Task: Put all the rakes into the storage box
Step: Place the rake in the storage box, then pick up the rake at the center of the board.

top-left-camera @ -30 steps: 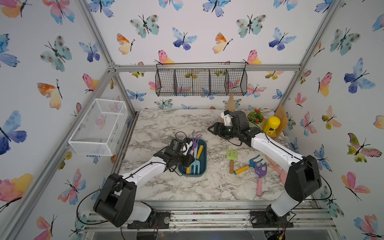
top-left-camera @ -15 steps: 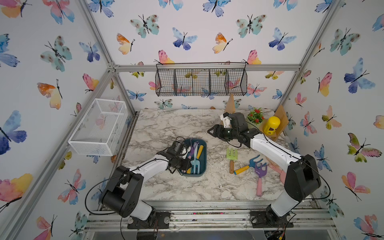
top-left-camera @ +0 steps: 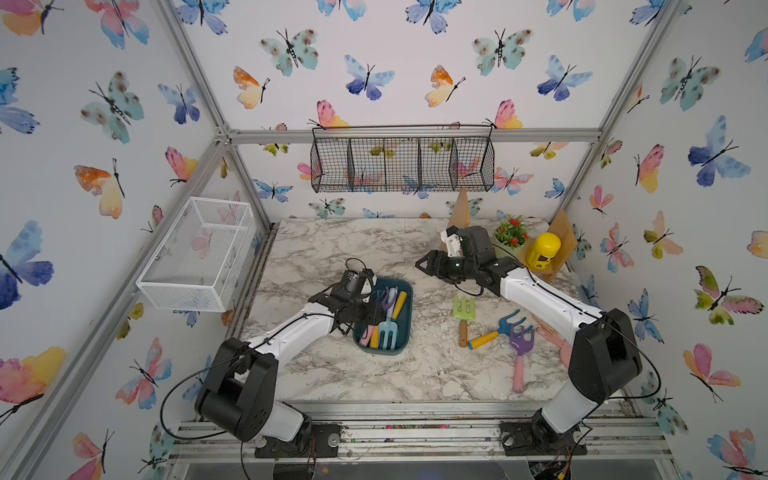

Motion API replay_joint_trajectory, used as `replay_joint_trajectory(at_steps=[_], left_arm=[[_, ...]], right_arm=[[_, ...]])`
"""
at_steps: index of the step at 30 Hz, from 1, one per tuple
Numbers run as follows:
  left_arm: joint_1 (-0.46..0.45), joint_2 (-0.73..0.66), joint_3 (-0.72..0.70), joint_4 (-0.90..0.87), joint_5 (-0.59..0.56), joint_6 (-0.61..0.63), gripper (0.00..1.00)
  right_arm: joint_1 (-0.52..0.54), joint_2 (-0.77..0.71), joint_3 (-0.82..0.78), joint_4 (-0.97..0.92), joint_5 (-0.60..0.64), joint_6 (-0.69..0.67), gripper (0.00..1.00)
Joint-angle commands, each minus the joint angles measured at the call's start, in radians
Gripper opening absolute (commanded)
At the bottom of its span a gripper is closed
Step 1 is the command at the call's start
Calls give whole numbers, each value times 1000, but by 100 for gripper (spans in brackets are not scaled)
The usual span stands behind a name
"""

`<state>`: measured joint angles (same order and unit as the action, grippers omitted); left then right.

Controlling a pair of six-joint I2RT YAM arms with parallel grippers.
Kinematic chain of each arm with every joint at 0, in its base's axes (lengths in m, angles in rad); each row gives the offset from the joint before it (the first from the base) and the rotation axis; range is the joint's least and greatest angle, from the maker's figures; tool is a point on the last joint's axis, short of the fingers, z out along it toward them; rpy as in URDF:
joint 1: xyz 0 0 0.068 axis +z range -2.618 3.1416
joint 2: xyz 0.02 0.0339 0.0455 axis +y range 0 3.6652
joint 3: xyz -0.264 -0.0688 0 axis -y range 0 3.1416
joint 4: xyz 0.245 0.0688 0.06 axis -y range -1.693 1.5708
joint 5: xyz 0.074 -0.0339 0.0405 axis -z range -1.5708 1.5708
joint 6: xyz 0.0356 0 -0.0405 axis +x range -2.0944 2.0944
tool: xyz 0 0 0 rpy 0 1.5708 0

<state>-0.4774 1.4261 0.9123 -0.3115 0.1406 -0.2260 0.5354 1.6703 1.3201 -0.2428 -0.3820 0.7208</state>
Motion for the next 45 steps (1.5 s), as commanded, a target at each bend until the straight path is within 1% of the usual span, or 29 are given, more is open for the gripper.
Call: replay_joint_trajectory(at_steps=[1, 3, 5, 8, 11, 13, 15, 21, 24, 27, 29, 31, 32, 34, 37, 39, 42, 45], left_arm=[[11, -80, 52, 82, -227, -64, 57], [24, -87, 66, 120, -267, -86, 57], [43, -78, 79, 151, -258, -105, 57], [53, -40, 100, 182, -196, -107, 57], [53, -1, 117, 193, -125, -121, 58], [53, 13, 115, 212, -68, -132, 58], [53, 18, 105, 233, -36, -142, 58], [53, 21, 99, 239, -36, -141, 59], [52, 21, 97, 239, -35, -139, 59], [52, 21, 96, 242, -26, -142, 59], [52, 22, 93, 249, -13, -141, 59], [53, 21, 90, 259, 8, -138, 60], [53, 21, 89, 265, 19, -138, 61], [53, 26, 86, 273, 54, -130, 62], [53, 39, 83, 280, 129, -116, 62], [53, 52, 86, 272, 199, -96, 61], [53, 70, 84, 255, 265, -79, 63], [53, 84, 79, 275, 321, -89, 67]], right_arm=[[-7, 6, -1, -108, 103, -39, 67], [-11, -1, -8, -168, 159, -43, 67], [-16, -6, -21, -245, 240, -44, 67], [-20, -13, -53, -344, 335, -36, 68], [-23, -26, -113, -390, 377, -21, 68], [-25, -26, -155, -405, 384, -16, 68], [-26, -23, -197, -414, 377, -8, 68], [-26, -23, -306, -364, 309, 9, 66], [-26, -2, -331, -334, 270, 13, 64], [-26, 20, -346, -318, 264, 9, 61], [-26, 27, -357, -304, 263, 3, 55], [-26, 39, -362, -300, 260, -5, 44], [-26, 44, -363, -299, 258, -7, 40], [-26, 48, -359, -295, 254, -10, 31], [-26, 39, -327, -297, 250, -25, 25], [-26, 26, -277, -305, 241, -41, 24], [-26, -6, -192, -283, 197, -59, 24], [-26, -23, -144, -182, 69, -61, 25]])
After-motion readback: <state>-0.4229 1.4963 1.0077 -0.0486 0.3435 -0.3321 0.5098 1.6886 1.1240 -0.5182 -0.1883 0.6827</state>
